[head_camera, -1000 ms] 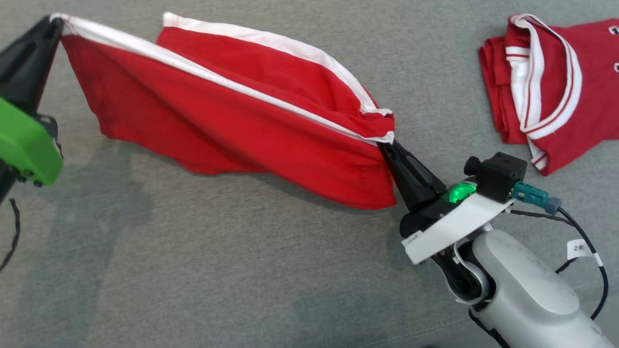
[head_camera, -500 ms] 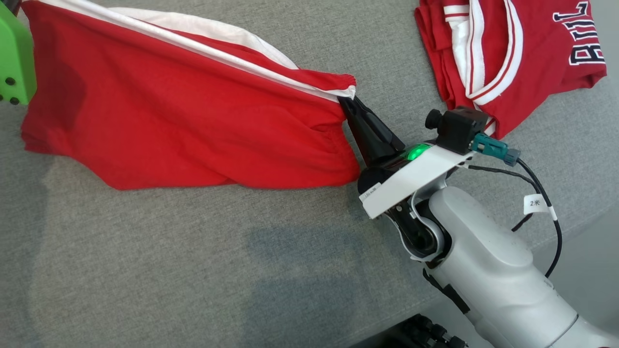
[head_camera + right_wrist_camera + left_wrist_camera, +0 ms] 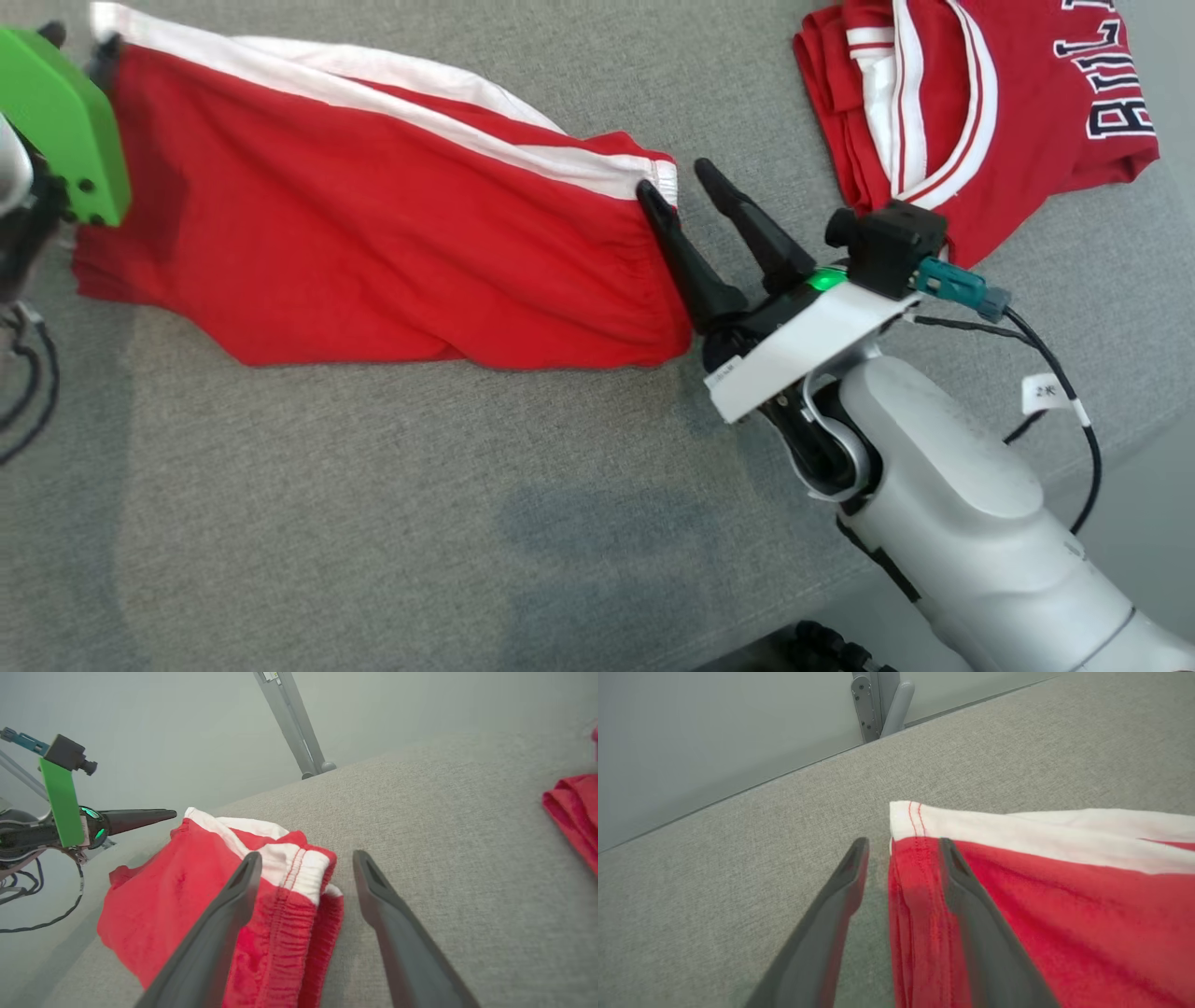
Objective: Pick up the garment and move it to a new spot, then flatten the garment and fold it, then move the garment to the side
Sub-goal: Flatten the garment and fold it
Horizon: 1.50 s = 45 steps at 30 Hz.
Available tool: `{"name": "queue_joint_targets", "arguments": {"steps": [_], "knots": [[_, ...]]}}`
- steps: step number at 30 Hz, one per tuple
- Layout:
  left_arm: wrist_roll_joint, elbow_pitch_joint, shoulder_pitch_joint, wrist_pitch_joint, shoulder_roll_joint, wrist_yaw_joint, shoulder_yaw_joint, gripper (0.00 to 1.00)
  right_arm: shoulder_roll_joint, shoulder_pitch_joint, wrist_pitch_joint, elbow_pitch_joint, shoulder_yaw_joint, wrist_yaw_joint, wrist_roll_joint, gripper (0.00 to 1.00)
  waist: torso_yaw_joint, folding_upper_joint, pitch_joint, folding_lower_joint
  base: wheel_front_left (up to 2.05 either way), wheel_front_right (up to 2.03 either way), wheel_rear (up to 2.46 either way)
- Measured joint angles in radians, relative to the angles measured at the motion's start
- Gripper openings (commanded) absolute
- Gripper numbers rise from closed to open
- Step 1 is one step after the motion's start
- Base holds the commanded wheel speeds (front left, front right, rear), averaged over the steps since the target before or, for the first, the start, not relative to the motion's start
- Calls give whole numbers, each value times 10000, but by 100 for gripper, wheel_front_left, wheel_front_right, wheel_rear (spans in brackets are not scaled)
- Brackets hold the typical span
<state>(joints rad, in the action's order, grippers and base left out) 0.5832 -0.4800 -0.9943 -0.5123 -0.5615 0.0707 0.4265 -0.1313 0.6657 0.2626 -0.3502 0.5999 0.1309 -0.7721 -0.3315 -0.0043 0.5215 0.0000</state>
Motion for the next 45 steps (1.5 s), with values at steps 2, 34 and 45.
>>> {"name": "queue_joint_targets", "arguments": {"steps": [2, 34, 45], "knots": [[104, -165, 255, 301, 174, 13, 2, 100, -184, -162, 0, -6, -148, 0, 491, 100, 68, 0, -160, 0, 0, 0, 0], [585, -3427, 2252, 4746, 2270, 140, 61, 100, 184, -5441, 2, 3722, -5720, 4, 7026, 100, 1101, 0, -1980, 0, 0, 0, 0], [1227, -4414, 1433, 2454, 2234, 433, 313, 51, 474, -5603, 2, 3390, -5766, 4, 6961, 100, 817, 0, -1625, 0, 0, 0, 0]]}}
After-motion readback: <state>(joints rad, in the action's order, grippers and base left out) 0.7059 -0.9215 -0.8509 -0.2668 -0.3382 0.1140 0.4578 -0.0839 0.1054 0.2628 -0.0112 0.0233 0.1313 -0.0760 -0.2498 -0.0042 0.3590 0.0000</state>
